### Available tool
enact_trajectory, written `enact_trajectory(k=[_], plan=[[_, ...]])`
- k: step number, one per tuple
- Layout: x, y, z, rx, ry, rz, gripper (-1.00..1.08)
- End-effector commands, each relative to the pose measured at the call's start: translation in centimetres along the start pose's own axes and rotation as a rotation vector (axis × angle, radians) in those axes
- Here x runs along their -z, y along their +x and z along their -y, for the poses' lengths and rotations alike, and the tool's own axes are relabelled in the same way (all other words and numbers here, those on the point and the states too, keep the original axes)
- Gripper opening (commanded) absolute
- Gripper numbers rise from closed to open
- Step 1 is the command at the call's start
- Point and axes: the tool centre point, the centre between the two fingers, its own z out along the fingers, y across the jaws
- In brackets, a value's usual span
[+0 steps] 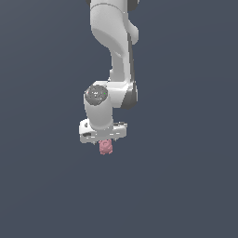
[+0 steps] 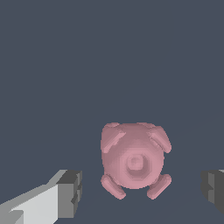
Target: Pick up the object and move it to a goal position.
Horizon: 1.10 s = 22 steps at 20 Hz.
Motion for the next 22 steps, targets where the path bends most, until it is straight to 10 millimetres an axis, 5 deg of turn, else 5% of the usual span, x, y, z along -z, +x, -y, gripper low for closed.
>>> enact_trajectory(k=[1,19,20,22], plan=[[-0.2,0.1,-0.2,0.005,0.000,-0.001,1.00],[-5.2,0.1,-0.2,0.005,0.000,-0.001,1.00],[-5.2,0.1,-0.2,0.005,0.000,-0.001,-1.00],[-5.2,0.1,-0.2,0.005,0.000,-0.001,-1.00]])
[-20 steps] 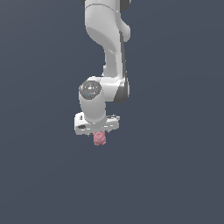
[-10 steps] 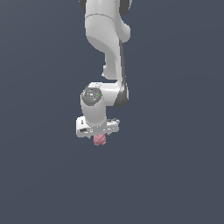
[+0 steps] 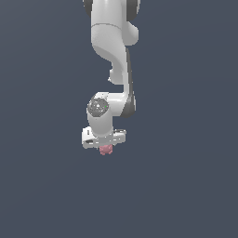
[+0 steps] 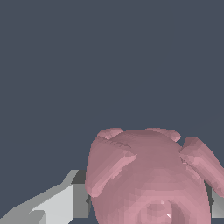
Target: Pick up the object and move it to a goal position.
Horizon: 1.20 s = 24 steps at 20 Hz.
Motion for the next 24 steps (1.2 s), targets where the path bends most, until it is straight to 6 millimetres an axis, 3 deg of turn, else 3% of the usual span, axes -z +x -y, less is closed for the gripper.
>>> enact_trajectory(k=[1,14,19,24], plan=[[0.0,0.0,0.0,0.000,0.000,0.000,-1.00],[1.0,-0.1,0.3,0.000,0.000,0.000,-1.00],[3.3,-0.2,0.8,0.000,0.000,0.000,-1.00],[7.2,-0.5,1.8,0.000,0.000,0.000,-1.00]])
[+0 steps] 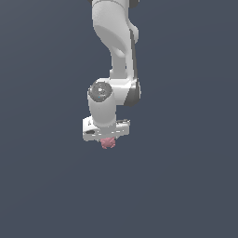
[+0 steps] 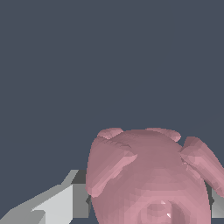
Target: Pick up the object and move it to a goal position.
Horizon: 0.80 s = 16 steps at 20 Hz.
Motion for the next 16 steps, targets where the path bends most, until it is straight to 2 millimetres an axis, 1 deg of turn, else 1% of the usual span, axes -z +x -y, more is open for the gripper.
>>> enact_trajectory(k=[1,5,16], plan=[[2.3,-0.1,0.6,0.000,0.000,-0.001,-1.00],[6.6,-0.4,1.7,0.001,-0.001,-0.001,-1.00],[19.9,-1.2,4.9,0.001,-0.001,-0.001,-1.00]])
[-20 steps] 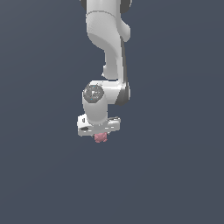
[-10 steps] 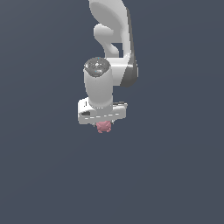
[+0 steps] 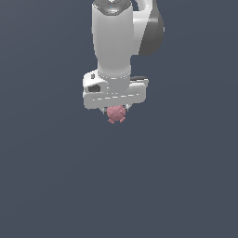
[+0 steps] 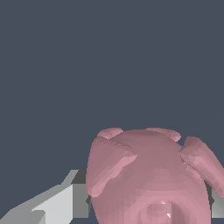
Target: Pick up the object and move it to a goal position.
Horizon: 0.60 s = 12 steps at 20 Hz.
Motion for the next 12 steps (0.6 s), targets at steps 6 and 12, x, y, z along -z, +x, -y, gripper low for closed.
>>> enact_trajectory(k=[6,12], plan=[[8.3,-0.4,2.0,0.000,0.000,0.001,-1.00],[12.7,-0.4,3.0,0.000,0.000,0.001,-1.00]])
